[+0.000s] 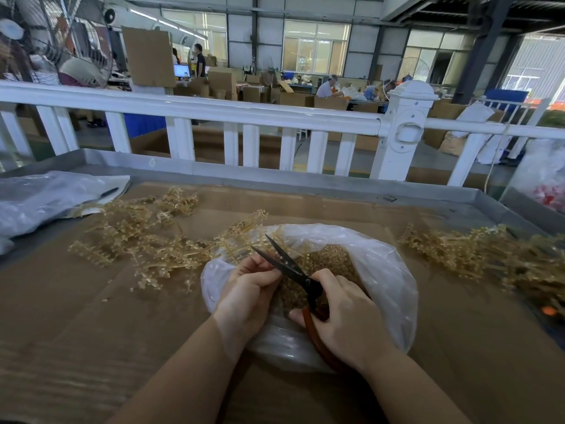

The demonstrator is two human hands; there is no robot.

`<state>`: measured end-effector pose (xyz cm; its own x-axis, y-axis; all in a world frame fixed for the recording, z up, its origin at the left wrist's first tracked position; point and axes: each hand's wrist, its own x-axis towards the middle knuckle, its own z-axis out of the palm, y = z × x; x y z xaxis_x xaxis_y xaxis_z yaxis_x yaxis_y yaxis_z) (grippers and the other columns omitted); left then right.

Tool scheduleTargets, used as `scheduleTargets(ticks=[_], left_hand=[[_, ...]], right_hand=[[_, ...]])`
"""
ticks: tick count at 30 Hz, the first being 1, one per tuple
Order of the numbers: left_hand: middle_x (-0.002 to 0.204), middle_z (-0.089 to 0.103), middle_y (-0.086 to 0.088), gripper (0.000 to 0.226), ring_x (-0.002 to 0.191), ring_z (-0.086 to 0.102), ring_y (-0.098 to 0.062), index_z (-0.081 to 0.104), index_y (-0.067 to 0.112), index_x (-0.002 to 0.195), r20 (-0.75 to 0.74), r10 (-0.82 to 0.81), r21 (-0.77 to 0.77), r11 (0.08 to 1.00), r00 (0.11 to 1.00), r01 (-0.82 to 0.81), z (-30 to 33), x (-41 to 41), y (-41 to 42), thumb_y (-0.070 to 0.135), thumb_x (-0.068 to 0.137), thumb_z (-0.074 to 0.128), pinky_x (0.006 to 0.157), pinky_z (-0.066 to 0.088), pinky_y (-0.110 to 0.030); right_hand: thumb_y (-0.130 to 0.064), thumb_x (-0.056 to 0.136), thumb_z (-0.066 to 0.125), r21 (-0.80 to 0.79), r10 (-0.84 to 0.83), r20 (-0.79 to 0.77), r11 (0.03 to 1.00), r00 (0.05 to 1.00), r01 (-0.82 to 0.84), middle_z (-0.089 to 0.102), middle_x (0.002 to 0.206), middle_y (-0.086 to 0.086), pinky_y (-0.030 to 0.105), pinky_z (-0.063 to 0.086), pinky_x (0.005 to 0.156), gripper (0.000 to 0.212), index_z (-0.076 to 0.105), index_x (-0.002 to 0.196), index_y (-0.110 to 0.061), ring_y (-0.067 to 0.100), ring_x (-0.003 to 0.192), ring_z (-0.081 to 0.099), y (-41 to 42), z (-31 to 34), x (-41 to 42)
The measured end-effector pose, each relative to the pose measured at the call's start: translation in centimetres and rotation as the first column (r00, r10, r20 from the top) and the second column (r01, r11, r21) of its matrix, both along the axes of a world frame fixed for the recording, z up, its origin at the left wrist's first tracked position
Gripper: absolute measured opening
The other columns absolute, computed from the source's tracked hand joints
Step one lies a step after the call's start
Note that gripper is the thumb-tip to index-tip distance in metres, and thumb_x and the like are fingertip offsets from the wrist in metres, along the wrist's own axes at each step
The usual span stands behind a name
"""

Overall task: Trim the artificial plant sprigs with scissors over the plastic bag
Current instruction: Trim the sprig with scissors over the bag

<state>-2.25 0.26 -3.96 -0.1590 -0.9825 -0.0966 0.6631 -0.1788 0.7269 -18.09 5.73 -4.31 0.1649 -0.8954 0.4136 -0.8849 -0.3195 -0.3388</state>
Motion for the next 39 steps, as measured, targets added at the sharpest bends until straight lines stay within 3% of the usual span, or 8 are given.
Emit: scheduleTargets(ticks=[4,8,16,23,32,36,39], left_hand=[[0.076,0.057,-0.011,0.024,0.088,0.060,-0.025,0.049,0.005,0.080,0.010,0.024,-0.011,1.000,1.000,-0.024,0.3,-0.3,0.3,-0.019,0.084,0.045,0.086,0.051,-0.032],[0.100,0.051,-0.021,0.025,0.093,0.058,-0.027,0.050,0.005,0.097,0.010,0.030,0.014,0.999,0.999,-0.031,0.7,-0.4,0.5,-0.016,0.089,0.041,0.092,0.049,-0.034],[0.088,0.065,-0.016,0.019,0.085,0.066,-0.023,0.055,0.002,0.088,0.067,-0.029,0.010,1.000,0.997,0.028,0.9,-0.1,0.7,-0.014,0.088,0.045,0.085,0.053,-0.031],[0.086,0.059,-0.016,0.022,0.085,0.062,-0.024,0.051,0.004,0.084,0.076,-0.007,0.022,1.000,0.997,0.006,1.0,-0.3,0.7,-0.017,0.087,0.045,0.090,0.049,-0.035],[0.087,0.056,-0.016,0.021,0.086,0.060,-0.025,0.051,0.005,0.084,0.060,-0.015,0.005,1.000,0.998,0.015,1.1,-0.4,1.0,-0.016,0.087,0.047,0.093,0.047,-0.036],[0.082,0.060,-0.013,0.024,0.083,0.063,-0.023,0.055,0.004,0.079,0.025,-0.031,0.028,0.999,0.999,0.030,1.2,-0.1,0.9,-0.016,0.085,0.045,0.086,0.051,-0.032],[0.082,0.063,-0.009,0.013,0.083,0.061,-0.022,0.060,0.006,0.090,-0.043,0.004,0.105,0.994,0.999,0.001,1.1,0.1,0.6,0.000,0.090,0.049,0.083,0.050,-0.031]], right_hand=[[-0.074,0.074,0.045,0.014,0.010,0.017,1.000,1.000,-0.011,0.054,0.098,-0.018,0.015,0.040,0.076,0.049,0.042,0.109,-0.040,0.002,0.092,0.051,-0.1,0.2,-0.1],[-0.070,0.077,0.049,0.004,0.010,0.003,1.000,1.000,-0.010,0.055,0.098,-0.017,0.016,0.042,0.077,0.048,0.045,0.112,-0.037,0.003,0.091,0.051,0.1,0.2,-0.1],[-0.069,0.078,0.050,-0.010,0.004,0.010,1.000,1.000,-0.004,0.056,0.096,-0.016,0.015,0.043,0.075,0.047,0.046,0.110,-0.036,0.003,0.090,0.052,0.1,0.4,0.2],[-0.069,0.079,0.053,0.045,0.015,0.023,0.999,1.000,-0.016,0.058,0.088,-0.015,0.008,0.039,0.062,0.041,0.045,0.100,-0.035,0.002,0.078,0.055,0.1,1.0,0.2],[-0.064,0.083,0.053,0.035,0.032,0.015,0.999,0.999,-0.032,0.065,0.091,-0.011,0.021,0.052,0.073,0.044,0.049,0.109,-0.029,0.004,0.080,0.061,0.0,1.1,0.1],[-0.065,0.083,0.054,-0.019,0.018,-0.007,1.000,1.000,-0.019,0.063,0.082,-0.011,0.021,0.050,0.066,0.042,0.050,0.105,-0.030,0.006,0.073,0.060,0.2,0.8,0.1],[-0.064,0.082,0.056,-0.050,0.012,-0.002,0.999,1.000,-0.012,0.061,0.077,-0.011,0.022,0.049,0.061,0.040,0.051,0.100,-0.028,0.006,0.067,0.059,0.3,0.6,0.1]])
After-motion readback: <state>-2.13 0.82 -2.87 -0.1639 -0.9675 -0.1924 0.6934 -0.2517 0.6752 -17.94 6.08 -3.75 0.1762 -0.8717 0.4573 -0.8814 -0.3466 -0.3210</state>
